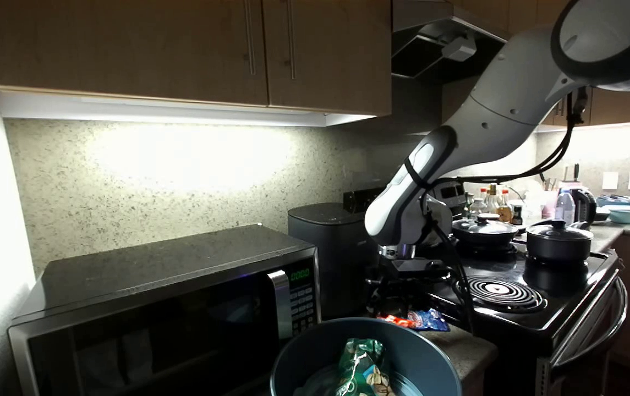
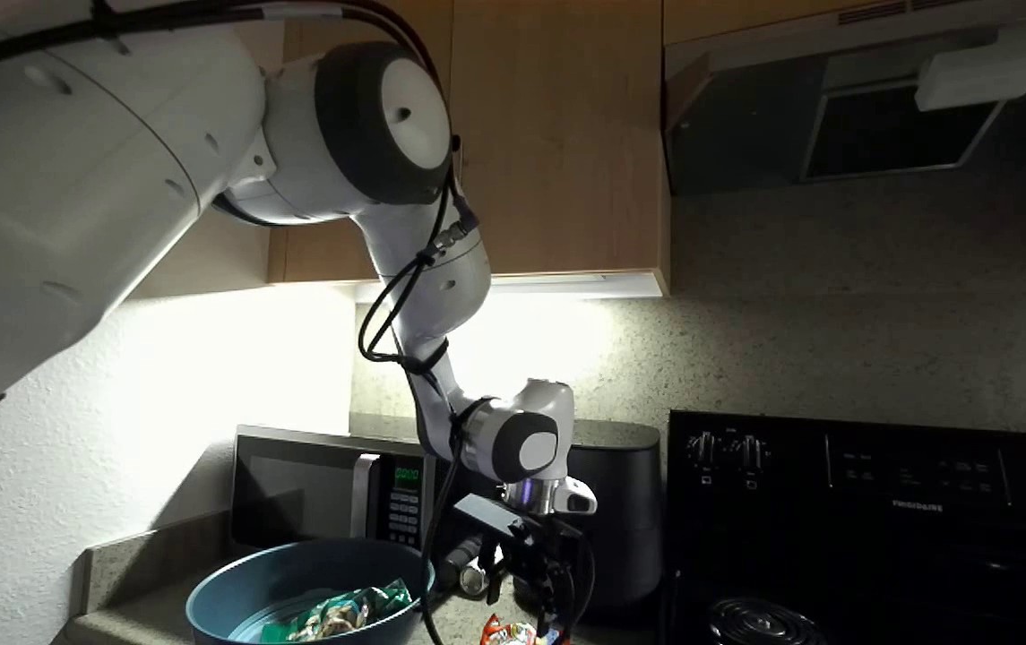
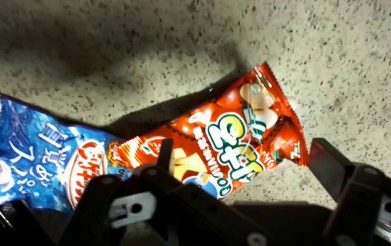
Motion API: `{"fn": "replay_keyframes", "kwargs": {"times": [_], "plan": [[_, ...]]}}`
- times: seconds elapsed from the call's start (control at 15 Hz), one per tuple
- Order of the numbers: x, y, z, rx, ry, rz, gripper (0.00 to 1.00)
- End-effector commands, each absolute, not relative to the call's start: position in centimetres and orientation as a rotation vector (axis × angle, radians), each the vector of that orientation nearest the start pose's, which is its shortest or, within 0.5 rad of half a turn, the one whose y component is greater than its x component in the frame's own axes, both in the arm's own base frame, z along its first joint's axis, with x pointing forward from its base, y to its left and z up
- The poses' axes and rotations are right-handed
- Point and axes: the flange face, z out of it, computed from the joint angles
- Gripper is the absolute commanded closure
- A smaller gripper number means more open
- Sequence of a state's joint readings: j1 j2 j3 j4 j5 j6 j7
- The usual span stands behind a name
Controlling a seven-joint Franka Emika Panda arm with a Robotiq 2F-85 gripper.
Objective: Put the packets in the bowl
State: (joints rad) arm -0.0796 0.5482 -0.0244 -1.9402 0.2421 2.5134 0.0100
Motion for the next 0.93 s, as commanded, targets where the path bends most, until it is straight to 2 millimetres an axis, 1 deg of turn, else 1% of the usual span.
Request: {"fn": "replay_keyframes", "kwargs": {"times": [0.0,0.27,0.33,0.4,0.47,0.53,0.73,0.87], "plan": [[63.7,-6.6,18.9,-2.980,0.507,0.054,0.00],[63.6,-6.8,16.3,-2.947,0.554,0.286,0.00],[63.6,-6.9,15.8,-2.944,0.552,0.327,0.03],[63.7,-6.9,15.4,-2.942,0.543,0.361,0.27],[63.7,-7.0,15.1,-2.938,0.538,0.388,0.27],[63.8,-7.0,14.8,-2.935,0.534,0.410,0.30],[64.4,-7.0,14.7,-2.930,0.529,0.438,0.52],[64.6,-6.9,15.0,-2.931,0.525,0.442,0.63]]}}
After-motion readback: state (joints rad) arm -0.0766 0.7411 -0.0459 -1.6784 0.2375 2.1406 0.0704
